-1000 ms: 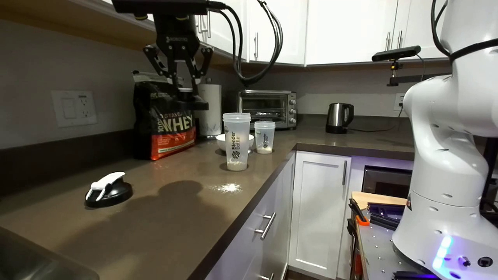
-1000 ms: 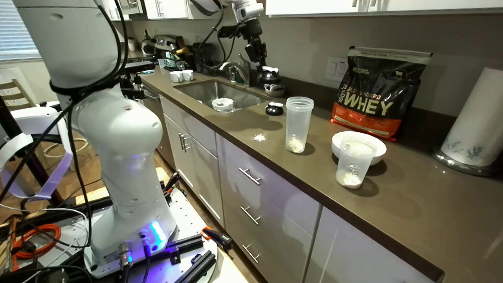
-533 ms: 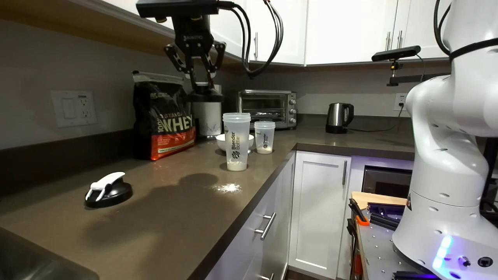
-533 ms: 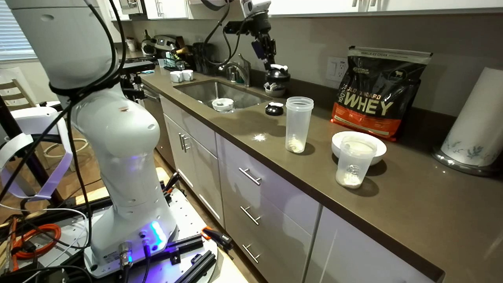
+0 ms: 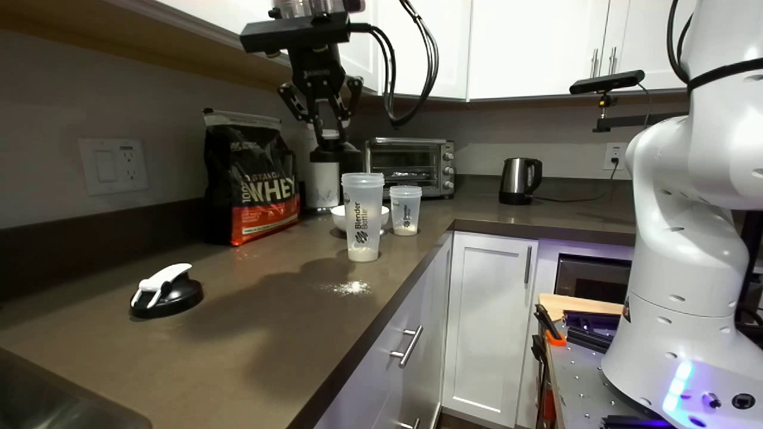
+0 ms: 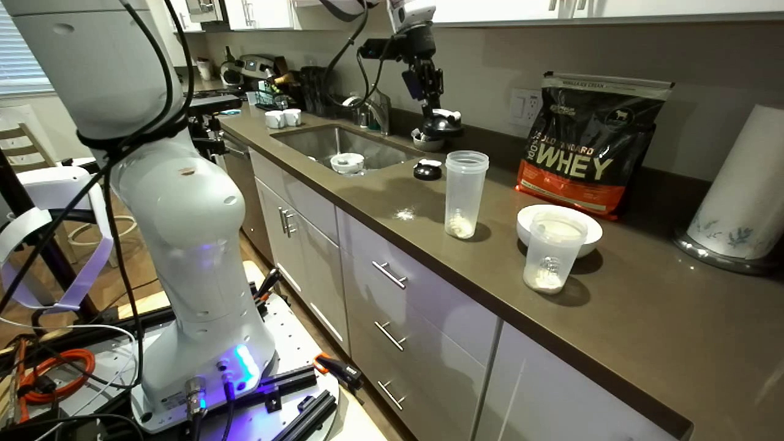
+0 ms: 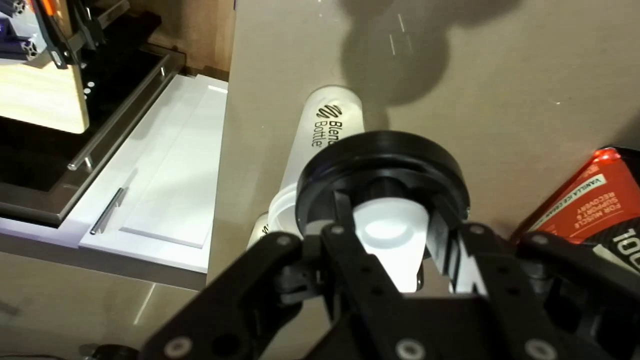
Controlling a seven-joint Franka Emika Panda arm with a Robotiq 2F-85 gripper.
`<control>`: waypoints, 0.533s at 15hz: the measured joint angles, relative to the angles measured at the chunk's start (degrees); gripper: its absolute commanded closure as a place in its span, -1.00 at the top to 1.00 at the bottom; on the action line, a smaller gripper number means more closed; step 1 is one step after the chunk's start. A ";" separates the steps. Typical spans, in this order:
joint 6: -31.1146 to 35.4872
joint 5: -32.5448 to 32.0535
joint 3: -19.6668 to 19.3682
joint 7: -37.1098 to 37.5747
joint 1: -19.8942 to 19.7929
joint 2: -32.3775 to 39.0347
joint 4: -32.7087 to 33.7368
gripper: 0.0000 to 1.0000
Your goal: Put the right lid on the left bottle
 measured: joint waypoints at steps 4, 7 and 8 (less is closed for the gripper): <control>0.00 0.00 -0.40 0.10 -1.24 -1.42 -2.28 -0.73; 0.01 0.00 -0.52 0.18 -1.84 -2.60 -3.80 -0.73; 0.04 0.00 -0.56 0.19 -2.02 -3.07 -4.44 -0.73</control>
